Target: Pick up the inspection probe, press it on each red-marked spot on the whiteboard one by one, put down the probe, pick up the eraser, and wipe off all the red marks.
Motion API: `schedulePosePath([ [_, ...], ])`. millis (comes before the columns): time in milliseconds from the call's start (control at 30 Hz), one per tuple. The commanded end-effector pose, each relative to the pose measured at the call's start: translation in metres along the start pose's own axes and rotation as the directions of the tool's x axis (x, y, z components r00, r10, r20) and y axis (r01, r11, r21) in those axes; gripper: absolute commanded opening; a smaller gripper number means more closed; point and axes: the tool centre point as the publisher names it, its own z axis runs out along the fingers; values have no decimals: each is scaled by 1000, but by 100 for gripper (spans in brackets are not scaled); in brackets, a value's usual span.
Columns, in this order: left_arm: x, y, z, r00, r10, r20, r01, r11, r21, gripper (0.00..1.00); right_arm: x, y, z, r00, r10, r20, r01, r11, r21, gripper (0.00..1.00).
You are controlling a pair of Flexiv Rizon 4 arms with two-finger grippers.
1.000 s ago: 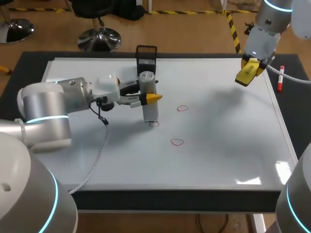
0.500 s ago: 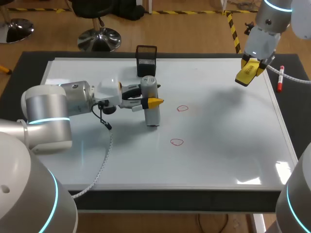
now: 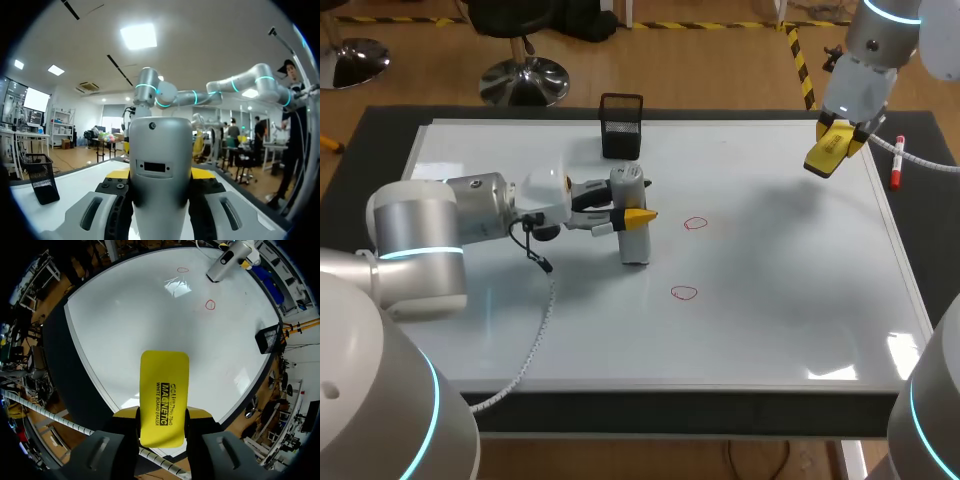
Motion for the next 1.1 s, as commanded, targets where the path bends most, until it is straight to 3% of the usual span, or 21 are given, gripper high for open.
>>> schedulePosePath([
  [33,-2,5,1,1000,1,-4,-1,1000,0,0,0,0,-1,1000,-2,-3,2,1000,2,0],
  [633,-2,-1,3,1000,9,-4,-9,1000,-2,0,0,0,-1,1000,-2,-3,2,1000,2,0],
  [1033,-15,-37,-14,998,40,56,-38,999,-27,0,0,0,-1,1000,-2,-3,2,1000,2,0],
  [1100,-20,-42,-18,996,57,65,-53,997,-60,0,0,0,-1,1000,-2,-3,2,1000,2,0],
])
